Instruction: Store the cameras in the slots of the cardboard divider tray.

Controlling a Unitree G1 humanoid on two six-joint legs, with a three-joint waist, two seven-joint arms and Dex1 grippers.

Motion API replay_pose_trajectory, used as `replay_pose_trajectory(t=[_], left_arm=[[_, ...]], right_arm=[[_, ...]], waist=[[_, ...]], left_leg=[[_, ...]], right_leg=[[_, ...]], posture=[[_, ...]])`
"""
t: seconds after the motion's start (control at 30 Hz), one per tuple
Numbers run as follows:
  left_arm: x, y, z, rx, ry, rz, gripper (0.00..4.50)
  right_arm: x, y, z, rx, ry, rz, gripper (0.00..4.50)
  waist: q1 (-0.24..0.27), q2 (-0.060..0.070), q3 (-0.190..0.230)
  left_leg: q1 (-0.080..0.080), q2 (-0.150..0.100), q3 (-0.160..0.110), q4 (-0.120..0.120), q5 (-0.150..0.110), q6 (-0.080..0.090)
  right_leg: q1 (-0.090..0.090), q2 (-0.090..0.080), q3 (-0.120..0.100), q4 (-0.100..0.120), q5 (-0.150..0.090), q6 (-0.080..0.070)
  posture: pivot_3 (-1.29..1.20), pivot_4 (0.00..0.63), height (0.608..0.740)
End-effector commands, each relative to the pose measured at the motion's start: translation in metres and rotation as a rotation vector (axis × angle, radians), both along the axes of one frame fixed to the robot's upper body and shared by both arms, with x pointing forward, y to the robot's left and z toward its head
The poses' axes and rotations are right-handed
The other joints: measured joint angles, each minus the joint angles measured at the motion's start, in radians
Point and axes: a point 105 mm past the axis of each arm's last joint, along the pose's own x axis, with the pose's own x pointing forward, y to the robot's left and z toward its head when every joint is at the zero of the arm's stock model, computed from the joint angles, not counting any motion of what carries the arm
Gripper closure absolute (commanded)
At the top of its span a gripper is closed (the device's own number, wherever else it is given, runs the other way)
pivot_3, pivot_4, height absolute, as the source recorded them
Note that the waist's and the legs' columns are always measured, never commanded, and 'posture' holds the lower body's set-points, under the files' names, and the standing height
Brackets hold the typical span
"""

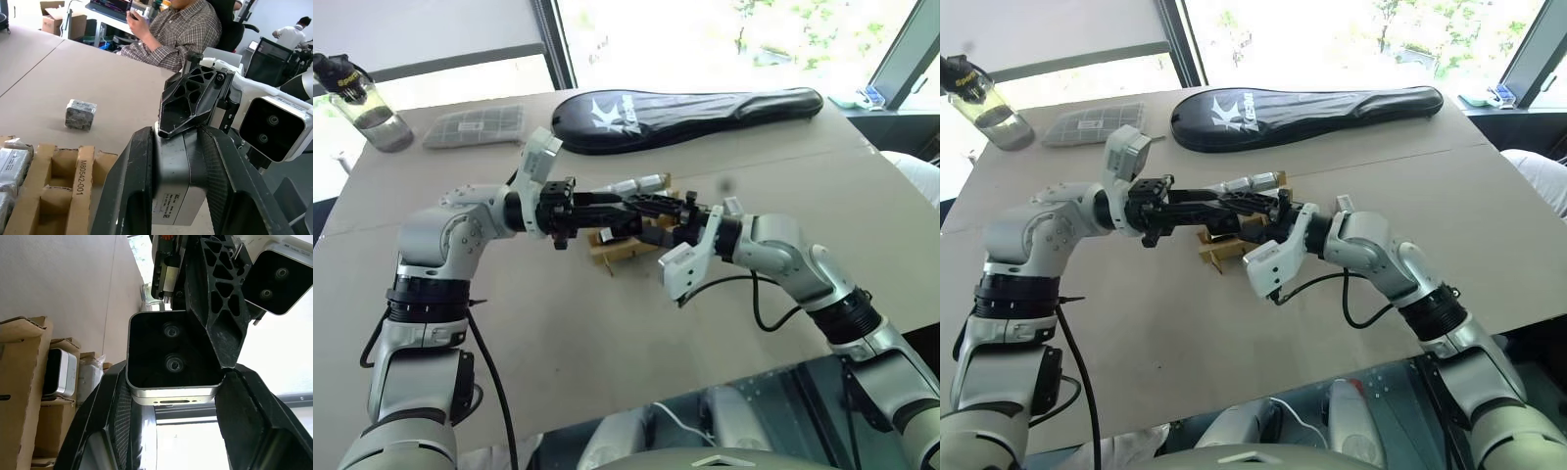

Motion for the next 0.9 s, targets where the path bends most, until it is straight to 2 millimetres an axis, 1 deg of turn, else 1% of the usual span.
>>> replay_pose_trajectory(t=[0.03, 0.1, 0.13, 0.27, 0.33, 0.4, 0.47, 0.5, 0.57, 0.6, 0.67, 0.73, 0.77, 0.83, 0.9], left_arm=[[-0.007, -0.004, -0.003, 0.009, 0.051, -0.041, 3.68], [-0.008, -0.005, -0.003, 0.007, 0.058, -0.045, 3.68], [-0.008, -0.006, -0.003, 0.007, 0.06, -0.048, 3.68], [-0.008, -0.006, -0.003, 0.006, 0.055, -0.051, 3.68], [-0.004, -0.006, 0.0, -0.009, 0.031, -0.028, 3.68], [0.001, -0.006, 0.003, -0.02, 0.002, -0.007, 3.68], [0.008, -0.007, 0.005, -0.03, -0.043, 0.024, 3.68], [0.016, -0.008, 0.007, -0.038, -0.081, 0.064, 3.68], [0.031, -0.009, 0.012, -0.065, -0.173, 0.135, 3.68], [0.037, -0.008, 0.013, -0.074, -0.216, 0.164, 3.68], [0.043, -0.007, 0.012, -0.063, -0.27, 0.183, 3.68], [0.052, -0.004, 0.002, 0.01, -0.366, 0.213, 3.68], [0.055, -0.003, -0.002, 0.038, -0.402, 0.218, 3.68], [0.057, -0.002, -0.011, 0.08, -0.435, 0.194, 3.68], [0.059, -0.003, -0.015, 0.088, -0.444, 0.173, 3.68]], right_arm=[[0.002, -0.009, 0.032, 0.119, -0.07, -0.041, 1.26], [0.006, -0.01, 0.034, 0.133, -0.065, -0.065, 0.32], [0.008, -0.011, 0.034, 0.132, -0.058, -0.078, 0.05], [0.013, -0.013, 0.035, 0.15, -0.05, -0.108, 0.05], [0.014, -0.015, 0.035, 0.165, -0.02, -0.118, 0.05], [0.016, -0.02, 0.029, 0.175, 0.053, -0.139, 0.05], [0.016, -0.031, 0.018, 0.211, 0.203, -0.166, 0.05], [0.012, -0.039, 0.012, 0.258, 0.338, -0.167, 0.05], [0.003, -0.067, -0.002, 0.408, 0.658, -0.195, 0.05], [-0.004, -0.081, -0.011, 0.428, 0.775, -0.209, 0.05], [-0.019, -0.099, -0.022, 0.418, 0.894, -0.23, 0.05], [-0.03, -0.124, -0.015, 0.516, 0.926, -0.268, 0.05], [-0.034, -0.132, -0.012, 0.553, 0.932, -0.278, 0.05], [-0.055, -0.155, -0.015, 0.597, 1.05, -0.286, 0.05], [-0.074, -0.17, -0.018, 0.636, 1.152, -0.271, 0.05]], waist=[[0.0, 0.0, 0.0], [0.0, 0.0, 0.0], [0.0, 0.0, 0.0], [0.0, 0.0, 0.0], [0.0, 0.0, 0.0], [0.001, 0.0, 0.0], [0.004, 0.0, 0.0], [0.009, 0.0, 0.0], [0.017, 0.0, 0.0], [0.027, 0.0, 0.0], [0.028, 0.0, 0.0], [0.029, 0.0, 0.0], [0.031, 0.0, 0.0], [0.033, 0.0, 0.0], [0.041, 0.0, 0.0]], left_leg=[[0.0, 0.0, 0.0, 0.0, 0.0, 0.0], [0.0, 0.0, 0.0, 0.0, 0.0, 0.0], [0.0, 0.0, 0.0, 0.0, 0.0, 0.0], [0.0, 0.0, 0.0, 0.0, 0.0, 0.0], [0.0, 0.0, 0.0, 0.0, 0.0, 0.0], [0.0, 0.0, 0.0, 0.0, 0.0, 0.0], [0.0, 0.0, 0.0, 0.0, 0.0, 0.0], [0.0, 0.0, -0.001, 0.0, 0.0, 0.0], [0.0, 0.0, -0.002, 0.001, 0.0, 0.0], [-0.001, -0.001, -0.002, 0.001, 0.0, 0.0], [-0.002, -0.001, -0.002, 0.001, 0.0, 0.0], [-0.002, -0.002, 0.0, 0.001, 0.0, 0.0], [-0.001, -0.002, -0.001, 0.001, 0.0, 0.0], [-0.001, 0.0, -0.002, 0.0, 0.0, 0.0], [-0.001, 0.0, -0.003, 0.0, 0.0, 0.0]], right_leg=[[0.0, 0.0, 0.0, 0.0, 0.0, 0.0], [0.0, 0.001, 0.0, 0.0, 0.0, 0.0], [0.0, 0.001, 0.0, 0.0, 0.0, 0.0], [0.0, 0.0, 0.0, 0.0, 0.0, 0.0], [0.0, 0.0, 0.0, 0.0, 0.0, 0.0], [0.0, 0.0, 0.0, 0.0, 0.0, 0.0], [0.0, 0.0, 0.0, 0.0, 0.0, 0.0], [0.0, -0.001, 0.0, 0.0, 0.0, 0.0], [0.001, -0.002, -0.002, -0.001, 0.0, 0.0], [0.001, -0.002, -0.002, -0.001, 0.0, 0.0], [0.002, -0.003, -0.001, -0.002, 0.0, 0.0], [0.002, -0.003, 0.0, -0.001, 0.0, 0.0], [0.002, -0.003, 0.0, -0.001, 0.0, 0.0], [0.002, -0.002, 0.002, -0.001, 0.0, 0.0], [0.002, -0.003, 0.001, -0.001, 0.0, 0.0]], posture=[[0.0, 0.15, 0.74], [0.0, 0.15, 0.74], [0.0, 0.15, 0.74], [0.0, 0.15, 0.74], [0.0, 0.15, 0.74], [0.0, 0.15, 0.74], [0.0, 0.15, 0.74], [0.0, 0.15, 0.74], [0.0, 0.15, 0.74], [0.0, 0.15, 0.74], [0.0, 0.15, 0.74], [0.0, 0.15, 0.74], [0.0, 0.15, 0.74], [0.0, 0.15, 0.74], [0.0, 0.15, 0.74]])
